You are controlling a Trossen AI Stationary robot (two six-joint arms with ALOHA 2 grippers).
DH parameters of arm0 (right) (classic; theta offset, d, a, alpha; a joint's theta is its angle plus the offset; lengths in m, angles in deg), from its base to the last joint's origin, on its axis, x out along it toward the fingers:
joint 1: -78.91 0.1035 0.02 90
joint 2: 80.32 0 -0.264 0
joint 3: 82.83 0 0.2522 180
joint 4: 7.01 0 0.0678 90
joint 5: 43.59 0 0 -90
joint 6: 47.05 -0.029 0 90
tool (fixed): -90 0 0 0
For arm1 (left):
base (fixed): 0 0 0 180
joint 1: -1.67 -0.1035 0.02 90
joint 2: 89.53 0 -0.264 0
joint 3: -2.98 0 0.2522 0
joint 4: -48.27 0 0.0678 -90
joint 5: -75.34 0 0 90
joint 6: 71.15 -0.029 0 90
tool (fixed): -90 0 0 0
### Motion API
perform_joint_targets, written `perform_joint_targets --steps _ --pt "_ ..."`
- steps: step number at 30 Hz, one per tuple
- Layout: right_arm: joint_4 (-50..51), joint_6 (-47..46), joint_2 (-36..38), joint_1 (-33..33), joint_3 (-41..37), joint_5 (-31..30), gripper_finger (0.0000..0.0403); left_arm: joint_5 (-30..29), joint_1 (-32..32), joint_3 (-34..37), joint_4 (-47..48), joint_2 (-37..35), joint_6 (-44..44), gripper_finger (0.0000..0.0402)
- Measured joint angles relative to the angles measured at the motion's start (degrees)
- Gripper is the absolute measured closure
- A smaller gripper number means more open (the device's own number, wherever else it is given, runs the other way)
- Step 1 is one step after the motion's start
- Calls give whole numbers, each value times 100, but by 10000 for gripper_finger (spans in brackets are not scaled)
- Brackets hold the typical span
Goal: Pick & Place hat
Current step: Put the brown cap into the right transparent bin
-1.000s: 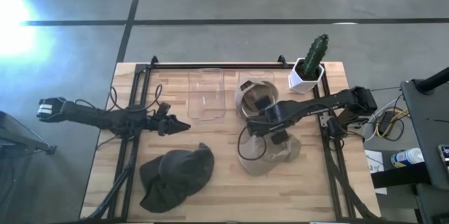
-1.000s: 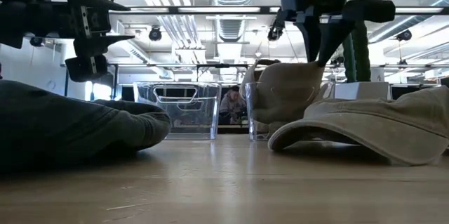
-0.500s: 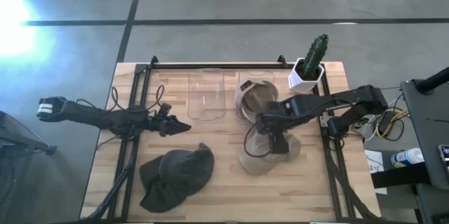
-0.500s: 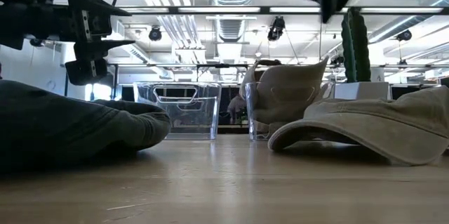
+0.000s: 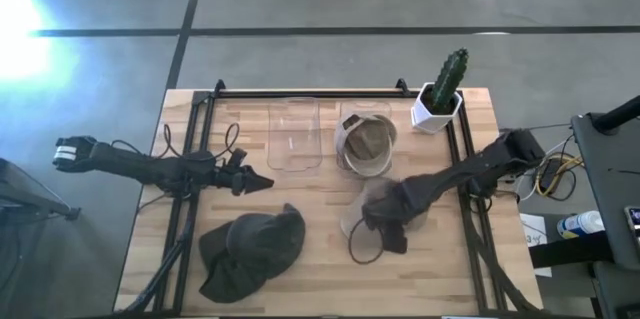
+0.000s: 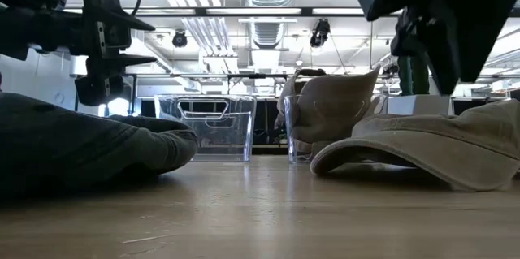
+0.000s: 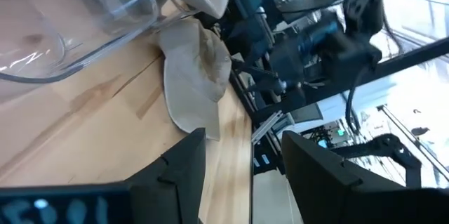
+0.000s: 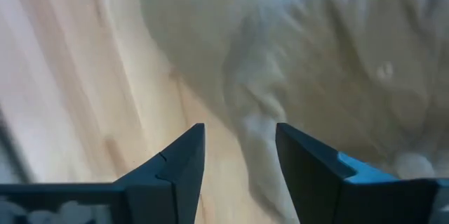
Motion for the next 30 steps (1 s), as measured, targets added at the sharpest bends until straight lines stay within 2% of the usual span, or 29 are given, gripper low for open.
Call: perform_joint_targets --steps 3,9,12,16,18,21,23,27,30 --pt "-718 -259 -95 83 -284 -496 234 -108 -1 0 5 37 138 221" --pt "-2153 -910 -412 -23 -850 -741 237 122 65 -55 6 143 548 221" --pt "-3231 -1520 -517 -143 -1107 -761 242 156 141 -131 133 308 693 221" --pt "-4257 -2219 -531 -178 -1367 -1265 250 70 150 -133 174 544 349 221" --pt "-4321 -2668 -525 -178 -1406 -1627 253 -352 133 -133 91 603 149 221" --pt "-4333 -3337 -516 -187 -1425 -1959 257 -983 128 -132 -118 647 462 221" --pt "-4328 -3702 -520 -189 -1463 -1998 260 -858 128 -200 -197 714 509 221" --pt "-4421 -4020 -520 -182 -1524 -1999 265 -165 315 -531 282 1111 270 221" --pt "-4459 -4035 -520 -184 -1527 -1998 268 -309 538 -860 598 1594 -373 221"
